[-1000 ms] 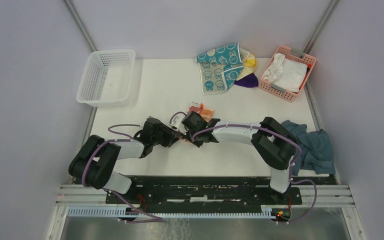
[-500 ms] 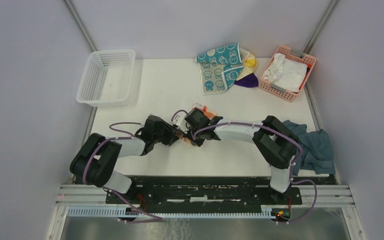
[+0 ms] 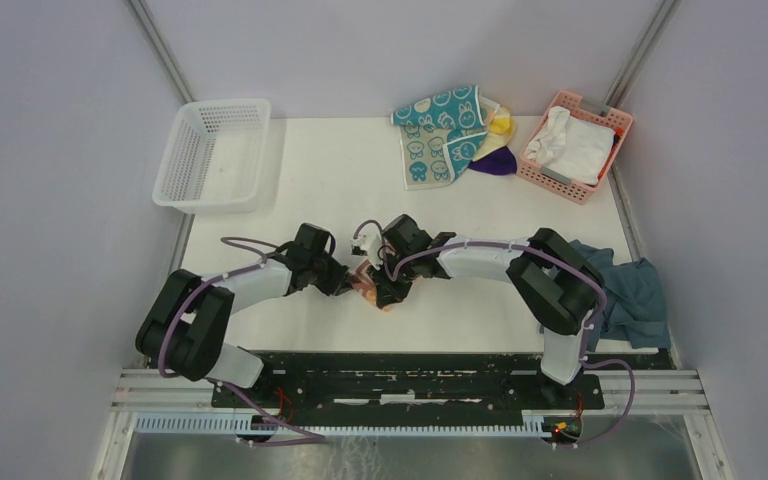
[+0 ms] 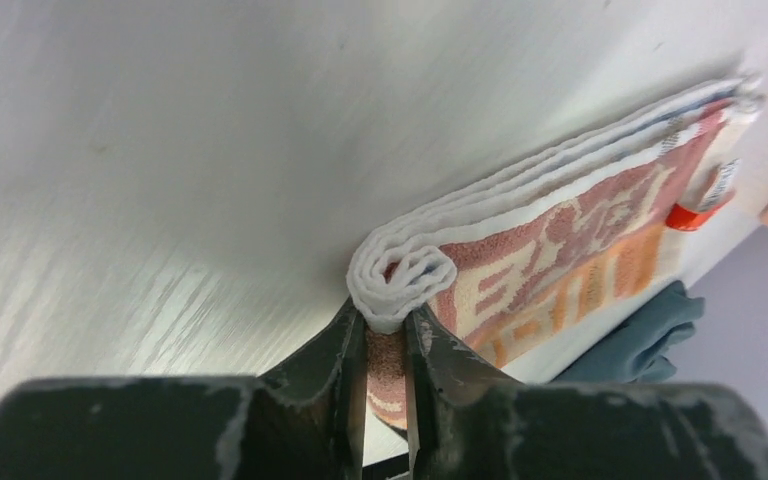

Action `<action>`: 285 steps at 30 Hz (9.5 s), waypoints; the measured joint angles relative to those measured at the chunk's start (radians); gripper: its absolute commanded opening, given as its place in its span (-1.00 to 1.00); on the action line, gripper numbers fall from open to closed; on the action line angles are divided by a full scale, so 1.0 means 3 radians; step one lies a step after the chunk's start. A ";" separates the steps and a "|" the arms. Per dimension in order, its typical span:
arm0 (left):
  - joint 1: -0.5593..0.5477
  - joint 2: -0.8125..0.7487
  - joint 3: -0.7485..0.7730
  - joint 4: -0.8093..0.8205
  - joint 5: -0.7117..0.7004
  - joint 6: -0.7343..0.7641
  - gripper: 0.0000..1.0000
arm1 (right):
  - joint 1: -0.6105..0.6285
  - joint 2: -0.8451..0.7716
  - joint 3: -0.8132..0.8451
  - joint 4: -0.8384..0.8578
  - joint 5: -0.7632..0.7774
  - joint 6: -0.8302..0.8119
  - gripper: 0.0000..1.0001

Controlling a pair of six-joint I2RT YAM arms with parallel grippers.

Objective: Roll the towels
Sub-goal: Roll the towel at the center of the board.

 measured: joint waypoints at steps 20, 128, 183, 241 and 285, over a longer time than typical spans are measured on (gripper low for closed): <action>0.0045 -0.0819 0.0076 -0.0802 -0.0296 0.0242 0.29 | -0.0885 0.0313 -0.0481 0.0456 -0.1719 0.1106 -0.99; -0.0256 -0.0209 -0.0446 0.0946 -0.0187 -0.0206 0.27 | 0.0159 -0.0200 -0.0155 0.0090 0.1104 -0.0376 -0.77; -0.0254 -0.0209 -0.0497 0.0977 -0.0389 -0.0201 0.01 | 0.0066 -0.0767 0.0050 -0.0398 0.0654 0.0093 0.02; -0.0104 -0.0596 -0.0570 0.0650 -0.0155 -0.0196 0.30 | -0.1119 0.0581 -0.0144 0.0581 -0.2009 0.1057 -0.91; -0.0149 0.0052 0.0028 0.0326 -0.0209 0.0160 -0.49 | 0.0234 -0.0736 0.0015 -0.0448 0.1259 0.0174 0.09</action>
